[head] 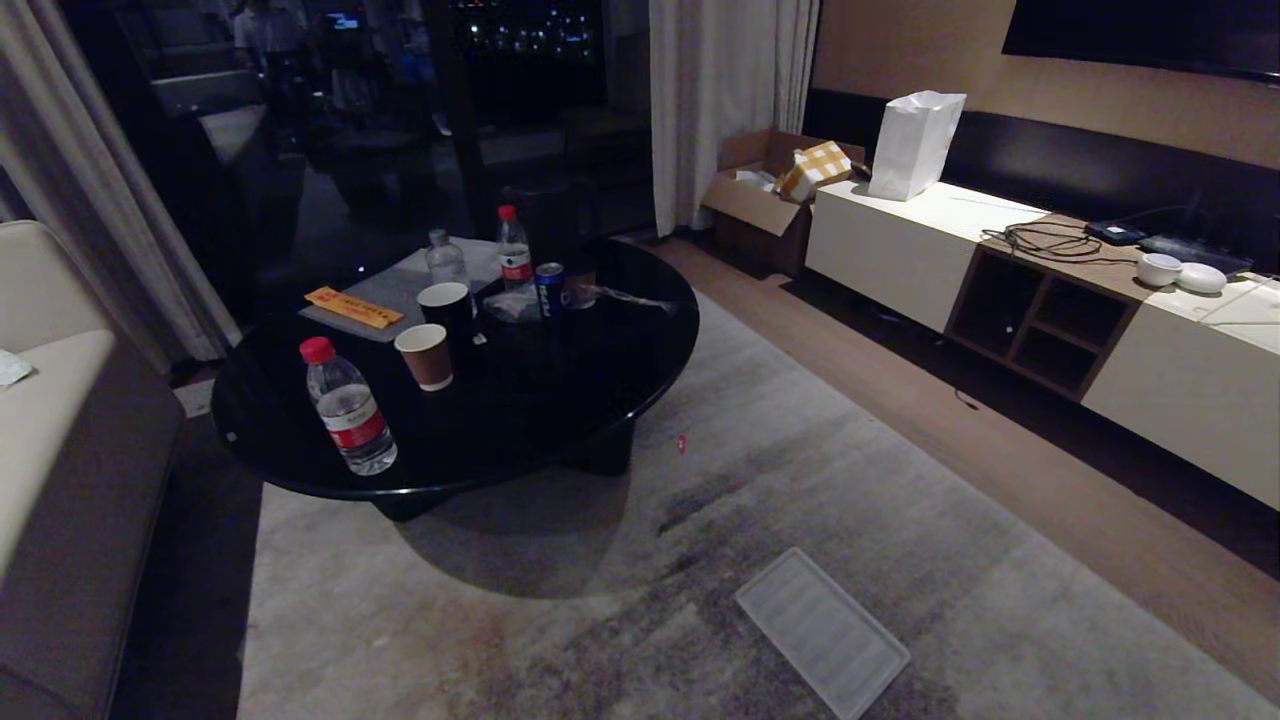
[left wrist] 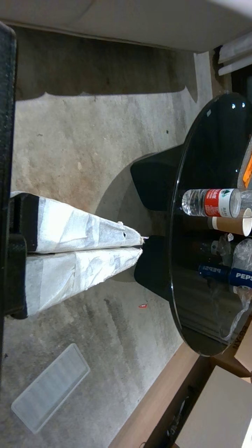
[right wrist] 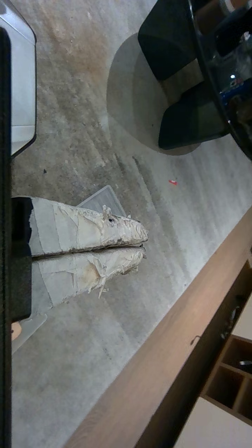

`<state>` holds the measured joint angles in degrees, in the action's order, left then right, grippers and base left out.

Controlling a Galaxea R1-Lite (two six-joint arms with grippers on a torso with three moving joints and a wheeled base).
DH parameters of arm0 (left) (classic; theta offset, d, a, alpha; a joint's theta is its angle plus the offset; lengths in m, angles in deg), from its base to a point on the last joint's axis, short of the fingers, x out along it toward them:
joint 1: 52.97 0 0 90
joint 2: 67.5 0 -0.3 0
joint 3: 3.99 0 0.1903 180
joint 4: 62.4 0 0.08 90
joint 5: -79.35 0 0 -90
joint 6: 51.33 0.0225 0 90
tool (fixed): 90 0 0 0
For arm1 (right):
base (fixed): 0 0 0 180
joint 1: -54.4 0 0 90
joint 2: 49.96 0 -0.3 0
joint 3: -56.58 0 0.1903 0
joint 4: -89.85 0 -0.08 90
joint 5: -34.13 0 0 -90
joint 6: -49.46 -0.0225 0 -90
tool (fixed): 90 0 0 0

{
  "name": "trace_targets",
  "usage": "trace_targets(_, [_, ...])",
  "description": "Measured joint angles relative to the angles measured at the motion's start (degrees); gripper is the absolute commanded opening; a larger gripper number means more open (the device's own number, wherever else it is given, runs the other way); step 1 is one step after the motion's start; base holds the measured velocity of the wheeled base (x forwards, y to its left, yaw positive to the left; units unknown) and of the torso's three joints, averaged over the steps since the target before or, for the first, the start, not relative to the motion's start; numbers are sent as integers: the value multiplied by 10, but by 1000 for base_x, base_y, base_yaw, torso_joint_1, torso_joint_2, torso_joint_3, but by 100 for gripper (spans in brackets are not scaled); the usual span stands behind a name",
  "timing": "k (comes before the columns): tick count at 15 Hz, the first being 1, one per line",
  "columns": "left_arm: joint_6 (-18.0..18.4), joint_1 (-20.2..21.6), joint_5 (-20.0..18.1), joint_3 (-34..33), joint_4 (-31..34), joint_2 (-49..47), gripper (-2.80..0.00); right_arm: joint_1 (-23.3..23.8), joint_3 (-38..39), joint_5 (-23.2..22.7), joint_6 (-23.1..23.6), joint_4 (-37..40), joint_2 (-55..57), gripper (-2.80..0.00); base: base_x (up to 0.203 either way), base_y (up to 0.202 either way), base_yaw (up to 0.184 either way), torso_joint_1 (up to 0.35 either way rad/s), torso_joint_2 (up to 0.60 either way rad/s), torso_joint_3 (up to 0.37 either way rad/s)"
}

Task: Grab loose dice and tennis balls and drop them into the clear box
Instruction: Close the lid

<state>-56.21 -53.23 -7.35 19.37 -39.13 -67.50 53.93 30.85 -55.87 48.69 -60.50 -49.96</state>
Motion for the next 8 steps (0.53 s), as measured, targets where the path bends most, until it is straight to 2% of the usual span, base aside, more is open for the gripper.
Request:
trace_targets(4, [-2, 0, 0, 0, 0, 0, -280, 0, 0, 0, 0, 0, 0, -280, 0, 0, 0, 1, 1, -8])
trace_targets(8, [-3, 0, 0, 0, 0, 0, -280, 0, 0, 0, -1, 0, 0, -280, 0, 0, 0, 5, 0, -169])
